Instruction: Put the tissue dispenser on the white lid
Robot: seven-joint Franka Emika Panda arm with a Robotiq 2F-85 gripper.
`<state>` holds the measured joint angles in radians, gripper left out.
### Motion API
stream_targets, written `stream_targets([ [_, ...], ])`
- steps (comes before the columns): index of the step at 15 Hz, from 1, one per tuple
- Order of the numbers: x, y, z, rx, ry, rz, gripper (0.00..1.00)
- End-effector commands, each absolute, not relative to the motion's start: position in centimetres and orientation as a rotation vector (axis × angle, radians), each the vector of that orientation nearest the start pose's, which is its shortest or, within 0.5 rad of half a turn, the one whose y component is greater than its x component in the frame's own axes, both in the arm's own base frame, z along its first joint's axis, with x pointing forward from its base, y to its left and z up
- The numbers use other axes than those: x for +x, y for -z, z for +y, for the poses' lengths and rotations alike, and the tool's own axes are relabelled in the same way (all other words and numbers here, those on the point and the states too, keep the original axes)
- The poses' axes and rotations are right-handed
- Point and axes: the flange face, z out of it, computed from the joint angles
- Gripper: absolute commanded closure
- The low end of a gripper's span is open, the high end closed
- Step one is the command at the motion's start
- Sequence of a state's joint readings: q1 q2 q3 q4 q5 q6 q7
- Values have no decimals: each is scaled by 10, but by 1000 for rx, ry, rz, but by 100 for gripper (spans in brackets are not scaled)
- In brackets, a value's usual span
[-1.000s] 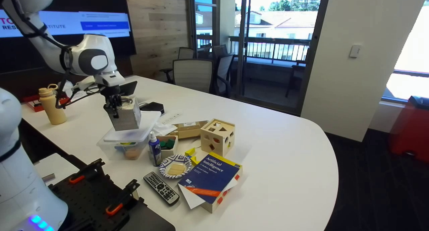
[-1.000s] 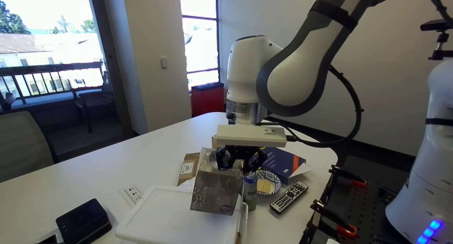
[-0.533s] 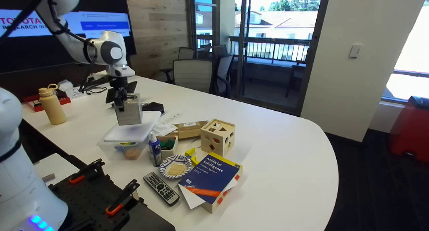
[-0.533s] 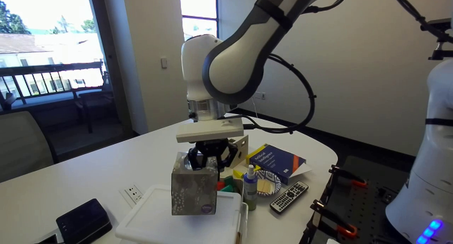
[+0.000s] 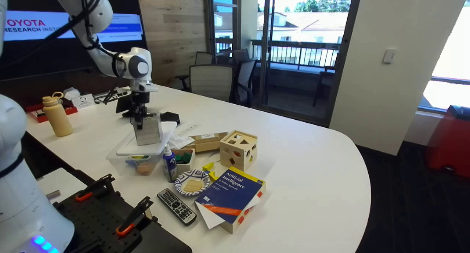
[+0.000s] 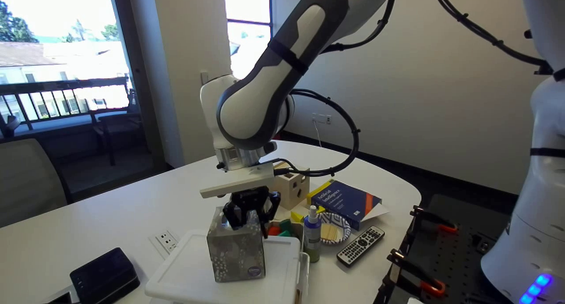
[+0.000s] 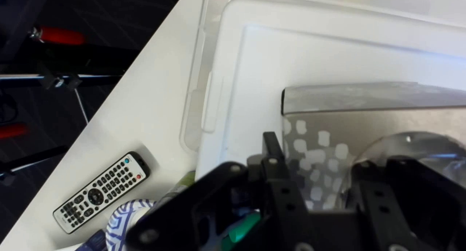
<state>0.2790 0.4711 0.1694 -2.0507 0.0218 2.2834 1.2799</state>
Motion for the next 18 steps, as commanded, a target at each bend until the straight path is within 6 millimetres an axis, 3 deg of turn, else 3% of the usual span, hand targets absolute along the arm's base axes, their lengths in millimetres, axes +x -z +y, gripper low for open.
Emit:
stream_targets([
  [1,521,-196,256,-2947,-385,1320,53],
  [8,519,-232,256,-2917,-299,1289,2],
  [18,521,-308,256,-2875,-66,1266,0],
])
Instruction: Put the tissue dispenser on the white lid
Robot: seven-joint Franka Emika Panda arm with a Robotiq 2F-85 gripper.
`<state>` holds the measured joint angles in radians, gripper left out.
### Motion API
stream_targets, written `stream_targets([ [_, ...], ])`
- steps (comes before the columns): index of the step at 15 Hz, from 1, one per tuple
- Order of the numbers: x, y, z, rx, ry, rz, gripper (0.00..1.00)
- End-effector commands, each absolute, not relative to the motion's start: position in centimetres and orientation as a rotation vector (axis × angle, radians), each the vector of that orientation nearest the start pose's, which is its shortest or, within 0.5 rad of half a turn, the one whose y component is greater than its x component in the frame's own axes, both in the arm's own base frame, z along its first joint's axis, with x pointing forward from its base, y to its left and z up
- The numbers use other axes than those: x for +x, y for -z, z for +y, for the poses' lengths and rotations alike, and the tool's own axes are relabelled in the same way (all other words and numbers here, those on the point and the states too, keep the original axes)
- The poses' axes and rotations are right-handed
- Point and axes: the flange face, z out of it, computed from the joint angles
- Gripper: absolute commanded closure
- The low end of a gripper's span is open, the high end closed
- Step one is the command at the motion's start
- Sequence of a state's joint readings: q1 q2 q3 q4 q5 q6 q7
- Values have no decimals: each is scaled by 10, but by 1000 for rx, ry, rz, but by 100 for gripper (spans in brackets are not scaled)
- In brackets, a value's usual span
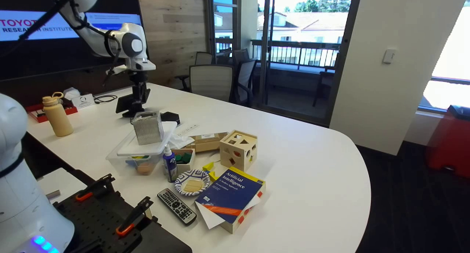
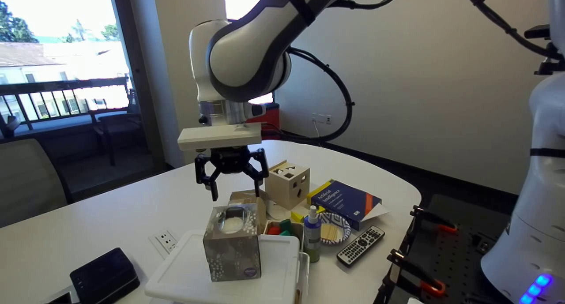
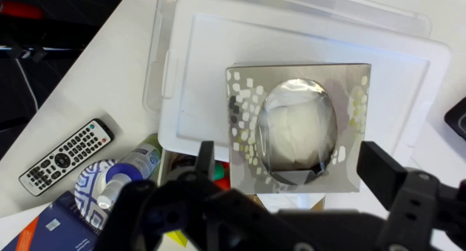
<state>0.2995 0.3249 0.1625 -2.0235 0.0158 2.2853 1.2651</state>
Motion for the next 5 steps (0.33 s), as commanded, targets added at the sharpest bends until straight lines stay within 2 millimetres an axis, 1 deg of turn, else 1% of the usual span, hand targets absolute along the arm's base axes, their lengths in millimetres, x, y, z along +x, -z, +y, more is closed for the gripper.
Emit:
stream_targets([
  [1,521,-313,255,-2867,-51,1263,0],
  [5,521,-325,250,-2848,-21,1262,0],
])
